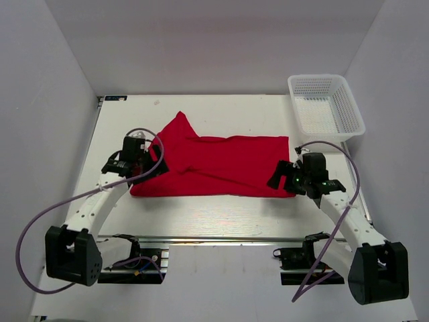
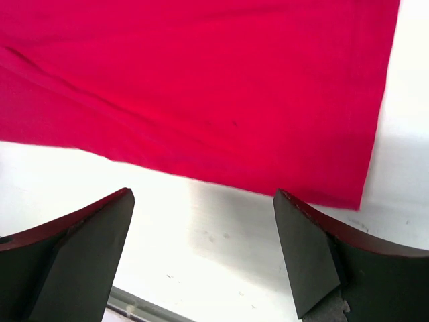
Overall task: Fold and stack the t-shirts
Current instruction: Fold the flattened tshirt in 1/3 of the way
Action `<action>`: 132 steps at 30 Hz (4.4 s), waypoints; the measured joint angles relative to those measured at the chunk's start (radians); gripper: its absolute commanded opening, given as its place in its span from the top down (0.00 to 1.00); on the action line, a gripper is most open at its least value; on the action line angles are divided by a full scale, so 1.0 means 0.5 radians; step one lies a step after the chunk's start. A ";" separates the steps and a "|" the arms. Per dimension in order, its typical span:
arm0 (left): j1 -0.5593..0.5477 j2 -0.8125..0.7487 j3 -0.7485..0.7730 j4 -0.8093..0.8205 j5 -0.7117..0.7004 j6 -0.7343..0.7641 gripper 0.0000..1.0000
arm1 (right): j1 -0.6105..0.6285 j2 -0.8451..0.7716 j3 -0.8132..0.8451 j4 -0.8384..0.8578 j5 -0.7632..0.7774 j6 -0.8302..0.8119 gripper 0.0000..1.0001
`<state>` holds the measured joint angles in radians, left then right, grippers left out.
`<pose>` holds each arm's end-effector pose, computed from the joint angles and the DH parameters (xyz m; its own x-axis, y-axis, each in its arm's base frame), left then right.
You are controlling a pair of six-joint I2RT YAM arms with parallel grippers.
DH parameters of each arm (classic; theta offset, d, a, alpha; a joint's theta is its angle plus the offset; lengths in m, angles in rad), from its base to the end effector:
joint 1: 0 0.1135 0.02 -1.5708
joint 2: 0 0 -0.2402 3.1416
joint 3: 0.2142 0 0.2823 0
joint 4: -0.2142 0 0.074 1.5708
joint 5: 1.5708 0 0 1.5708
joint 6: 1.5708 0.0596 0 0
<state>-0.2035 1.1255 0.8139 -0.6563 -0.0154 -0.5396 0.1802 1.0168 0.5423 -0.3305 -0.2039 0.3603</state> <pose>0.2678 -0.0543 0.1928 -0.7915 -0.3612 -0.4930 -0.2484 0.9272 -0.2805 0.2518 0.0581 0.1497 -0.7742 0.2099 -0.5971 -0.0434 0.9236 0.3810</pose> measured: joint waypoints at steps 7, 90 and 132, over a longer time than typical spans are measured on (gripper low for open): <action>-0.129 0.494 0.092 0.353 0.166 0.132 0.05 | -0.001 -0.054 0.085 0.035 0.011 -0.002 0.10; -0.461 1.012 0.180 1.228 0.005 0.687 0.00 | -0.005 0.225 0.235 0.022 -0.084 -0.116 0.10; -0.455 1.789 0.898 1.400 -0.352 0.868 0.00 | -0.005 0.106 0.251 -0.022 -0.003 -0.119 0.10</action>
<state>-0.4309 2.0201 1.2629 0.0437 -0.1917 -0.1055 0.1780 1.0698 0.6678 -0.3416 -0.2054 0.3008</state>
